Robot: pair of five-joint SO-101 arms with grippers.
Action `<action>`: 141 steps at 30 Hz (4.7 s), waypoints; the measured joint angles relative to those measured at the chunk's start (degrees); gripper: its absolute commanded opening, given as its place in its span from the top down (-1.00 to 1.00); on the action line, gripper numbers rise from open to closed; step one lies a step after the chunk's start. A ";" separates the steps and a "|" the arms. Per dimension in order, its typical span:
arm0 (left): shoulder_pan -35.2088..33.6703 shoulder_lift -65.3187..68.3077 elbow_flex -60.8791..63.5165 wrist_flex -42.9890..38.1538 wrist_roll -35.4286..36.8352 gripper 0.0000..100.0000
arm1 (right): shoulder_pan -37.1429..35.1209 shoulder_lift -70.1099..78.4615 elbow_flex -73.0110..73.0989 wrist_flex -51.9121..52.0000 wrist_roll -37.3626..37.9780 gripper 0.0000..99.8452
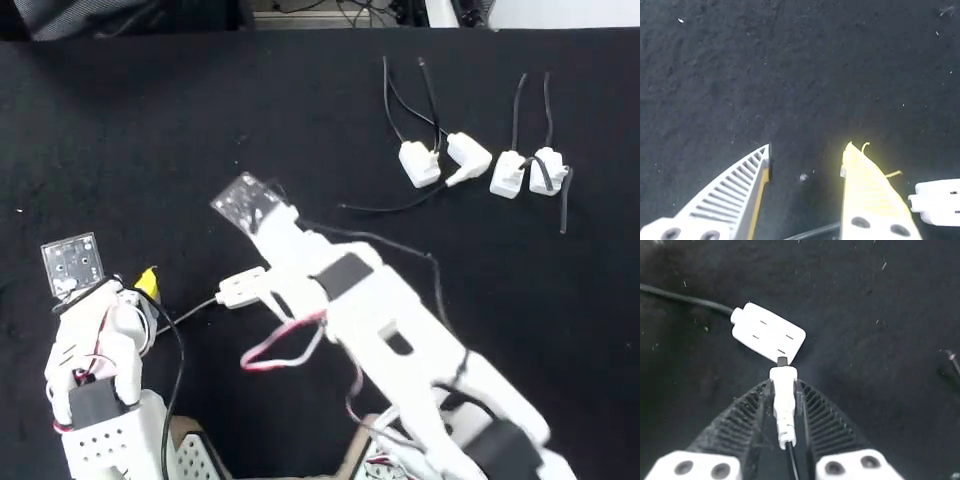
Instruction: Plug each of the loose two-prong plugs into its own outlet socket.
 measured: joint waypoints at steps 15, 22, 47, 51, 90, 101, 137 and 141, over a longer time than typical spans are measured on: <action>-0.44 0.00 0.18 0.35 0.00 0.52 | 0.09 30.51 -36.92 26.90 -14.77 0.98; -0.44 0.00 0.18 0.35 0.00 0.52 | 0.09 39.91 -46.95 31.30 -16.09 0.98; -0.44 0.00 0.18 0.35 0.00 0.52 | 0.53 55.30 -60.75 34.55 -17.67 0.98; -0.44 0.00 0.18 0.35 0.00 0.52 | 0.44 54.77 -60.04 35.87 -17.67 0.98; -0.44 0.00 0.18 0.35 0.00 0.52 | -0.09 55.65 -55.82 28.75 -19.96 0.98; -0.44 0.09 3.16 -0.26 0.00 0.52 | -0.70 55.65 -55.91 28.31 -11.52 0.43; -4.13 0.09 5.36 -3.08 0.00 0.52 | -6.42 37.36 -26.20 7.21 42.11 0.32; -4.13 0.09 5.36 -3.08 0.00 0.52 | -6.42 39.91 -26.11 7.03 43.87 0.52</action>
